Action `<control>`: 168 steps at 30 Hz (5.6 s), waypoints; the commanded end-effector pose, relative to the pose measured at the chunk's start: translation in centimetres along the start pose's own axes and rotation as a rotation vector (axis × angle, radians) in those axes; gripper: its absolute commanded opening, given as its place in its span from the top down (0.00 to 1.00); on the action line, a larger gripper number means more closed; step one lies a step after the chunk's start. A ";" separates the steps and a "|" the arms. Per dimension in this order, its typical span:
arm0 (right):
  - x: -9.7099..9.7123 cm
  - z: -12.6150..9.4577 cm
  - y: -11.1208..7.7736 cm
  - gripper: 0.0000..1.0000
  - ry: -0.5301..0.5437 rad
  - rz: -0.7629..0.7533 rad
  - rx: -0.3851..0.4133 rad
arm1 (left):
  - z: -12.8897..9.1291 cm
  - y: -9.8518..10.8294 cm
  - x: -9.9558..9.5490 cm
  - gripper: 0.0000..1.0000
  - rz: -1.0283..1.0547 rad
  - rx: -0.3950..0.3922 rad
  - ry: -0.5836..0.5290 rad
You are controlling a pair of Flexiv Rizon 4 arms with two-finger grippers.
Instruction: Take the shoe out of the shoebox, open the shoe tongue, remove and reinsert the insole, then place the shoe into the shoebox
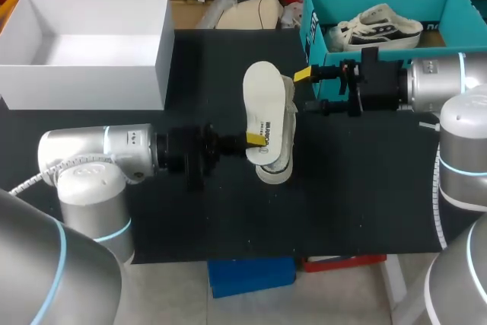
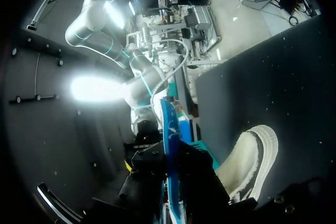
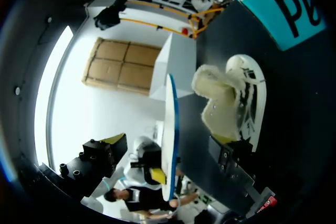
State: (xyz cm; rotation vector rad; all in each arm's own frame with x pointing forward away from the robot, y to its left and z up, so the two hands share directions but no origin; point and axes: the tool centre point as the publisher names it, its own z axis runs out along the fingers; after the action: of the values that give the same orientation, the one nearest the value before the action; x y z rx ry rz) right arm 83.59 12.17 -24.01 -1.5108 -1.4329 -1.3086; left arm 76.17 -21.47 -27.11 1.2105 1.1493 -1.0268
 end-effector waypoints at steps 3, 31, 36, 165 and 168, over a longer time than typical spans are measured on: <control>-0.3 1.5 0.1 0.00 0.112 -0.046 0.033 | 0.0 -0.2 -0.1 1.00 0.003 -0.006 0.004; -0.5 6.1 -2.8 0.73 0.166 0.012 0.205 | 0.0 -0.2 -0.1 1.00 0.003 -0.006 0.004; -0.5 6.6 -3.0 0.78 0.162 0.016 0.203 | 0.0 -0.2 -0.1 1.00 0.003 -0.006 0.004; -0.5 6.7 -3.0 1.00 0.146 0.014 0.187 | 1.8 12.3 -4.8 0.00 0.176 0.156 1.472; -0.5 6.7 -3.0 1.00 0.146 0.014 0.187 | 1.9 14.1 -4.6 0.00 0.176 0.149 1.469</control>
State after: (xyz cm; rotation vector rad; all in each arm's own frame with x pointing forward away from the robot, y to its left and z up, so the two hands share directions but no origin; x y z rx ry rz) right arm 82.16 18.73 -26.83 -1.2721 -1.4066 -1.2123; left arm 87.91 -21.73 -20.25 2.2083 1.9639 0.1198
